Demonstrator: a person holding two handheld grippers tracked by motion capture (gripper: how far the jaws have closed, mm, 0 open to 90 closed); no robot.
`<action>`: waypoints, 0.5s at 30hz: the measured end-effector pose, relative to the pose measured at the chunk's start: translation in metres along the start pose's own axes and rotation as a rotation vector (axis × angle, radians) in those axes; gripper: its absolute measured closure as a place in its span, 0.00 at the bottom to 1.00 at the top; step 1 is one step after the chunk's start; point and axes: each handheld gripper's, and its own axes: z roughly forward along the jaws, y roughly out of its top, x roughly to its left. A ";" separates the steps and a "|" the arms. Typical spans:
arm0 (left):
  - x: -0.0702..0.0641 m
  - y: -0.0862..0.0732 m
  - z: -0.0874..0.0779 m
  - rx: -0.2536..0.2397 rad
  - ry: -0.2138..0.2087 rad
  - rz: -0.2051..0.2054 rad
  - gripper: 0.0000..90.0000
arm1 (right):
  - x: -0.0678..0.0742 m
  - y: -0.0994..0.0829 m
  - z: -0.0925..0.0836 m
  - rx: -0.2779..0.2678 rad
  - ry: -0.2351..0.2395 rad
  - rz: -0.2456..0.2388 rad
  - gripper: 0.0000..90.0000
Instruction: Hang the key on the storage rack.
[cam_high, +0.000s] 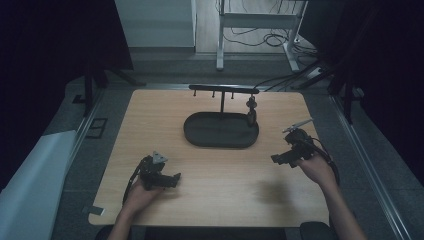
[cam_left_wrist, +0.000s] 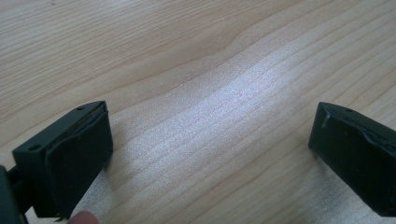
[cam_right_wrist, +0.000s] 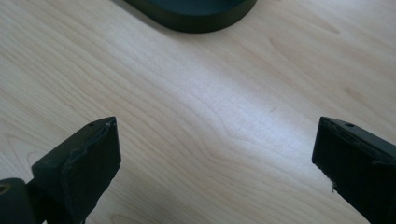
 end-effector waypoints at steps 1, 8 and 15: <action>0.000 0.000 0.000 -0.002 0.000 -0.003 0.00 | 0.001 -0.003 0.002 -0.005 0.002 0.001 0.01; 0.000 -0.001 -0.001 0.001 0.001 -0.001 0.00 | 0.008 -0.032 0.017 -0.036 0.000 0.016 0.01; -0.001 -0.001 -0.001 0.001 0.003 -0.002 0.00 | 0.016 -0.057 0.029 -0.092 -0.017 0.060 0.01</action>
